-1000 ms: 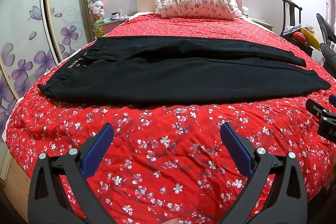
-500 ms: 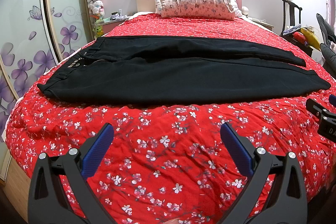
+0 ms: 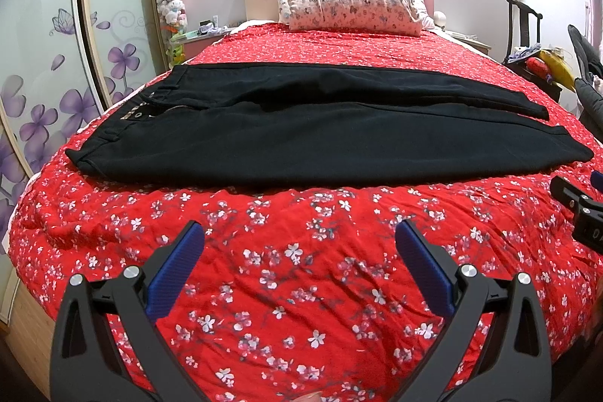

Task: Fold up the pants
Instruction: 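Lower the right tool onto the trouser leg cuff and close it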

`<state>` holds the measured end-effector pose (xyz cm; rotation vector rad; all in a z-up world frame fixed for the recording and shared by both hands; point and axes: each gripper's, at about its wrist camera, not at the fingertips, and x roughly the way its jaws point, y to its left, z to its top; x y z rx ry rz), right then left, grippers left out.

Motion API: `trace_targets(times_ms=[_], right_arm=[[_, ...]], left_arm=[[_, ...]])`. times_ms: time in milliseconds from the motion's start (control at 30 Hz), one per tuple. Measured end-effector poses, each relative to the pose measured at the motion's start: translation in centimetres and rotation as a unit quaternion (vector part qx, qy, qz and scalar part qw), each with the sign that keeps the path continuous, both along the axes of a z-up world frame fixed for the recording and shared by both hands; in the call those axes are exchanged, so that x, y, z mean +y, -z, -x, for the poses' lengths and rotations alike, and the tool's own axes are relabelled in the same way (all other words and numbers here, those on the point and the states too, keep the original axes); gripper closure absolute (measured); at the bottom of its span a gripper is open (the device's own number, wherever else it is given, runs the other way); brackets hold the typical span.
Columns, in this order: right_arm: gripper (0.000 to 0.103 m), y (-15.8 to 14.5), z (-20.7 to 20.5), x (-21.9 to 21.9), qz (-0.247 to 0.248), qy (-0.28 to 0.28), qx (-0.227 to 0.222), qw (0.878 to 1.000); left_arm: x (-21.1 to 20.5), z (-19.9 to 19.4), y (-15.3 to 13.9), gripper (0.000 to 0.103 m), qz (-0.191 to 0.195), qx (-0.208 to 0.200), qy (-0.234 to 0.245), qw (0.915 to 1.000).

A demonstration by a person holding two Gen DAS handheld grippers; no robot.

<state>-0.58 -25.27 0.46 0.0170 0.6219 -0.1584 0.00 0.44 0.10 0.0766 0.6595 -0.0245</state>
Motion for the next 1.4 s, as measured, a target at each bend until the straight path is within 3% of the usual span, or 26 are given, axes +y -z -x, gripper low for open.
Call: trace_targets(times_ms=[267,433,533,600,700,933,1000,1233,1400], right_arm=[[0.001,-1.6,-1.3,-4.7,-0.056,-0.03,-0.042,0.997],[0.001,-4.3,-5.2,-10.0,-0.151,-0.074,-0.035,0.985],[0.001,-5.7,-9.1,-15.4,-0.231,-0.069,-0.027,0.97],[0.001,-6.1,-12.4,-19.4,-0.297,-0.052,-0.011,0.953],[0.001,-6.0,-17.3,-24.4,-0.348,-0.019,0.011,0.937],[0.003,-4.0,-27.3,-31.1,-0.326,0.037,0.044,0.943],[0.012,-2.9,-29.9,-33.0,-0.314,0.06,0.048,0.946],[0.03,0.5,-35.1,-36.9,-0.269,0.135,0.046,0.953],[0.035,2.1,-37.3,-37.8,-0.235,0.164,0.048,0.957]], left_arm=[[0.2,-1.3,-0.1,0.002,0.048,0.018,0.004,0.9987],[1.0,-3.7,-0.7,0.002,0.079,0.032,-0.006,0.9963],[0.9,-5.0,-1.2,0.002,0.078,0.022,-0.012,0.9966],[0.7,-6.0,-1.3,0.002,0.083,0.022,-0.011,0.9963],[0.4,-7.7,-1.2,0.002,0.094,0.033,-0.008,0.995],[-0.2,-10.0,-0.5,0.002,0.097,0.034,0.001,0.9947],[-0.2,-10.3,-0.1,0.002,0.101,0.034,0.004,0.9943],[-0.2,-11.0,0.9,0.002,0.113,0.041,0.028,0.9923],[-1.0,-10.9,0.8,0.002,0.11,0.032,0.051,0.9922]])
